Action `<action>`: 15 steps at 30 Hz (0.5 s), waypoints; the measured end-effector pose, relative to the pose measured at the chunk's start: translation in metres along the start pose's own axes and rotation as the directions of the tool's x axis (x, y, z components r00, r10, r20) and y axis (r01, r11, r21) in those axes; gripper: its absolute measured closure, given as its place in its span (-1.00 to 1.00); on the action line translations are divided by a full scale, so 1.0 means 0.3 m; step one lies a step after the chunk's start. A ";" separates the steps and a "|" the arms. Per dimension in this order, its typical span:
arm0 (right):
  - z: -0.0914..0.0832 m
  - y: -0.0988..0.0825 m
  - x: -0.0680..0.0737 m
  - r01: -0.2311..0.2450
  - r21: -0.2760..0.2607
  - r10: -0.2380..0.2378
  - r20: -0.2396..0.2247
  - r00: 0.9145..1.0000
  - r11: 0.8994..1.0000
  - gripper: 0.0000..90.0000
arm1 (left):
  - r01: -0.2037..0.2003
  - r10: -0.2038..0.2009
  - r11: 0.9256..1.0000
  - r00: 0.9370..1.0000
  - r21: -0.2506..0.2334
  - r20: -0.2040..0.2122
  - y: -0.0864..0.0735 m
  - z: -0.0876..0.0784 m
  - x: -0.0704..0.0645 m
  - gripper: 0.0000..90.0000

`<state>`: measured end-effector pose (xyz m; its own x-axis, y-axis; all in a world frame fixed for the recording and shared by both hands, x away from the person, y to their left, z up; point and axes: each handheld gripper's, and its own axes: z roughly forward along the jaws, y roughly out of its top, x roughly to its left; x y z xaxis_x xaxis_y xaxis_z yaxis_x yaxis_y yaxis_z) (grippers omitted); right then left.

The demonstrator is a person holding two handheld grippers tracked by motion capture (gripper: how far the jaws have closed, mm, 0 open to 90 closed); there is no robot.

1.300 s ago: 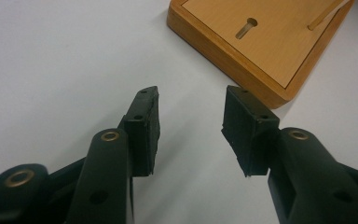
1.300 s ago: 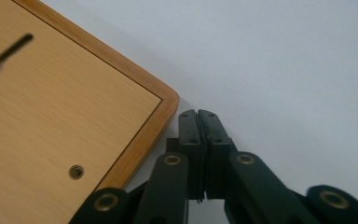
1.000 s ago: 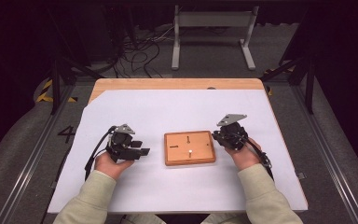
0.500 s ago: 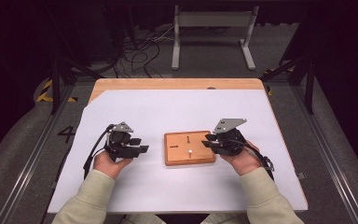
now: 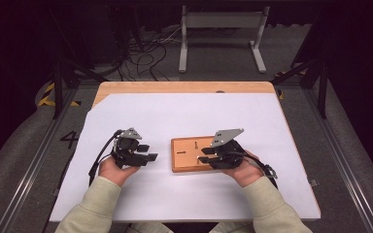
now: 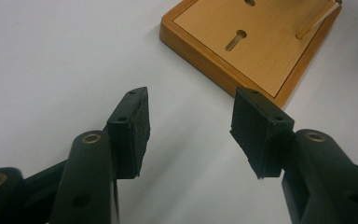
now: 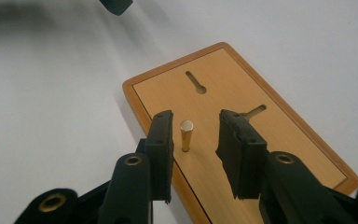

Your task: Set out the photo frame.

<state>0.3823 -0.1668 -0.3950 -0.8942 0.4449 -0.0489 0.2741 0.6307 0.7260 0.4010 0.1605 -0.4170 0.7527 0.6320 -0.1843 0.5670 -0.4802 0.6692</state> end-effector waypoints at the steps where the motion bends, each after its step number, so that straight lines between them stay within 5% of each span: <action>1: 0.006 0.000 0.000 0.001 0.000 -0.001 -0.007 1.000 1.000 0.45 | -0.001 0.001 1.000 1.000 0.005 0.000 0.000 0.001 -0.001 0.04; 7: 0.063 -0.019 -0.016 -0.004 -0.004 0.004 -0.050 0.999 1.000 0.44 | 0.003 -0.003 1.000 1.000 0.009 0.000 0.001 0.007 -0.001 0.03; 10: 0.098 -0.043 -0.033 -0.048 0.008 0.048 -0.068 0.997 0.999 0.48 | 0.015 -0.015 1.000 1.000 0.011 -0.001 -0.002 0.010 0.000 -0.01; 15: 0.110 -0.045 -0.025 -0.024 0.017 0.025 -0.063 0.998 1.000 0.70 | 0.023 -0.023 1.000 1.000 0.012 0.001 -0.004 0.012 0.001 -0.02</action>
<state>0.3969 -0.1577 -0.4270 -0.9076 0.4197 0.0121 0.3012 0.6308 0.7151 0.4018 0.1592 -0.4204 0.7399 0.6422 -0.2004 0.5882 -0.4729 0.6560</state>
